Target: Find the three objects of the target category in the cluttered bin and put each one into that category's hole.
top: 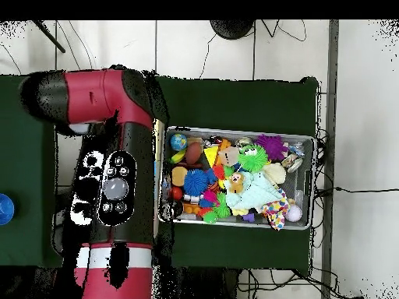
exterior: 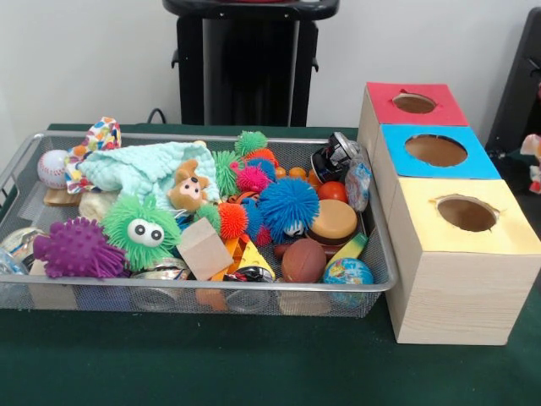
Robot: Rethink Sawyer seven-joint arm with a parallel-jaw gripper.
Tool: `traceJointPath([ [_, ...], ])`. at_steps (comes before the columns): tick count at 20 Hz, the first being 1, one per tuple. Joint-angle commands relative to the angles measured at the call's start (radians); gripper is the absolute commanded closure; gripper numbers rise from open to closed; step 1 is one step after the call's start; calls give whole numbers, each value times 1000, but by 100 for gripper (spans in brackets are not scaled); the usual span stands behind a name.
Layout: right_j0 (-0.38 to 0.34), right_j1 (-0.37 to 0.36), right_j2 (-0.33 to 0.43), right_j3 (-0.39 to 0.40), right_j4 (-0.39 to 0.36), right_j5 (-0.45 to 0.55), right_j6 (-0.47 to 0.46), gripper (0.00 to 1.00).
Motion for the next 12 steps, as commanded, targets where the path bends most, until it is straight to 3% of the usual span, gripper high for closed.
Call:
traceJointPath([
  [1, -42, 49, 82, 17, -53, 6, -14, 100],
  [12, -81, 49, 112, 58, -68, -33, -80, 100],
])
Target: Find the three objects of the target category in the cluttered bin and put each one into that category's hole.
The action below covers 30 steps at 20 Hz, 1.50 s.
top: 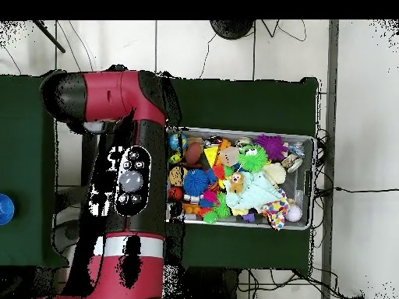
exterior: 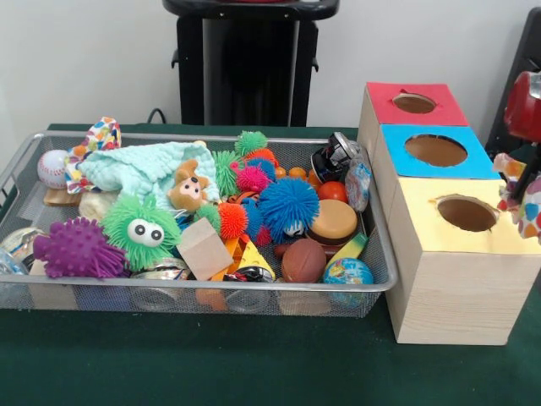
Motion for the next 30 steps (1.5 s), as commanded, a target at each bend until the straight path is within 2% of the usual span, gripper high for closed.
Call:
traceJointPath([
  [1, -52, 23, 105, 56, -55, -28, -82, 100],
  [5, -59, 16, 116, 70, -67, -41, -94, 100],
  [15, -114, 20, 168, 104, -117, -97, -192, 100],
  [19, -130, 25, 191, 104, -144, -91, -226, 100],
  [25, -146, 11, 230, 182, -185, -78, -255, 100],
  [30, -149, -2, 257, 246, -186, -40, -217, 100],
])
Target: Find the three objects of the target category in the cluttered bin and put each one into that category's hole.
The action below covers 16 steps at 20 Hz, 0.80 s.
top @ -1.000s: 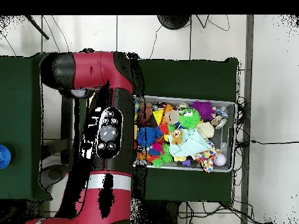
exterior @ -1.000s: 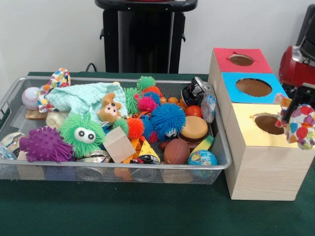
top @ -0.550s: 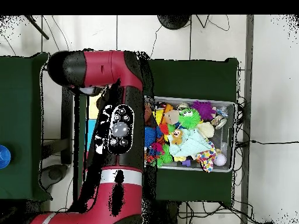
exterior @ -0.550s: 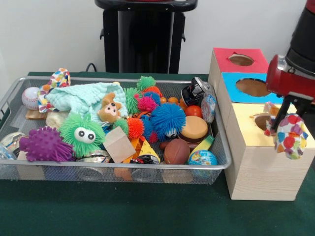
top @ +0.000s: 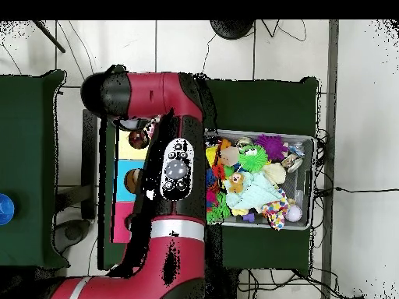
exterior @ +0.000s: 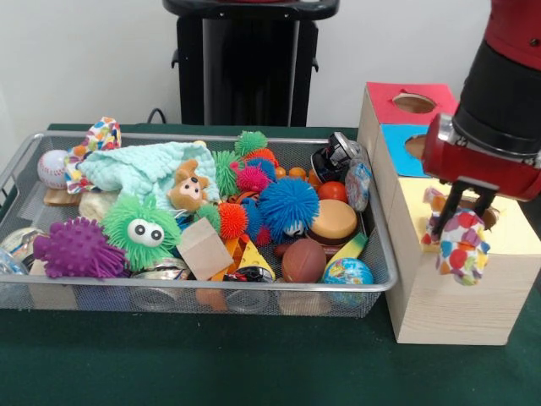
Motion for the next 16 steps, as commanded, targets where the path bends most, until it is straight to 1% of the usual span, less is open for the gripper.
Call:
traceJointPath([
  [1, -28, 4, 136, 201, -61, 23, -216, 100],
  [3, -28, 5, 141, 212, -77, 54, -231, 100],
  [6, -40, 5, 159, 233, -91, 73, -244, 100],
  [7, -42, 6, 163, 236, -91, 97, -242, 100],
  [11, -50, -1, 179, 264, -76, 133, -210, 100],
  [16, -42, -22, 193, 291, -58, 116, -148, 100],
])
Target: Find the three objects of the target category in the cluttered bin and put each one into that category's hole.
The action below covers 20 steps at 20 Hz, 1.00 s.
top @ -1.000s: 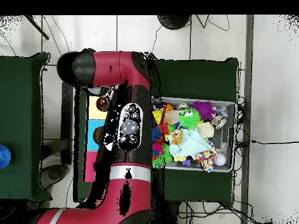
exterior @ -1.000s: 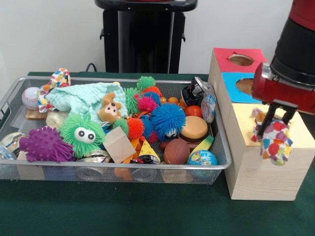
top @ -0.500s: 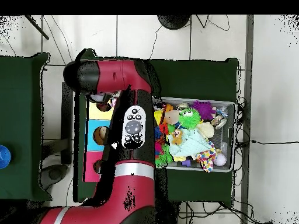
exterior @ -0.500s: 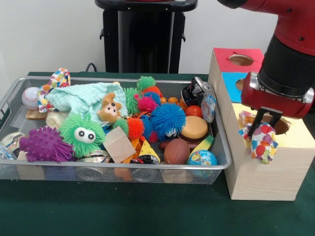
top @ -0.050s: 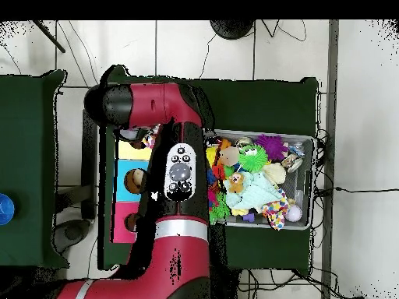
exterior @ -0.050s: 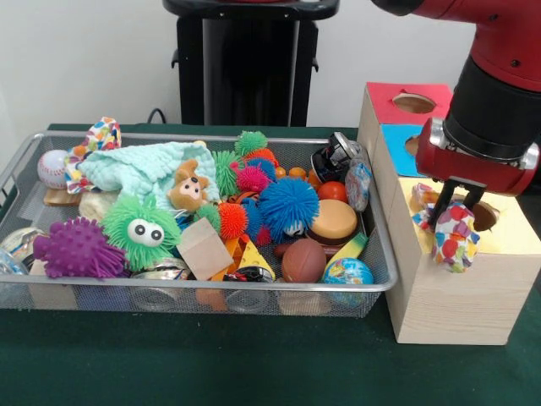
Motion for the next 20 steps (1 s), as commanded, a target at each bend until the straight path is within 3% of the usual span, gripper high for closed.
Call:
traceJointPath([
  [1, -21, 8, 124, 201, -21, 109, -135, 100],
  [14, 31, -42, 139, 227, 26, 167, 5, 100],
  [20, 55, -35, 121, 255, 31, 63, 67, 100],
])
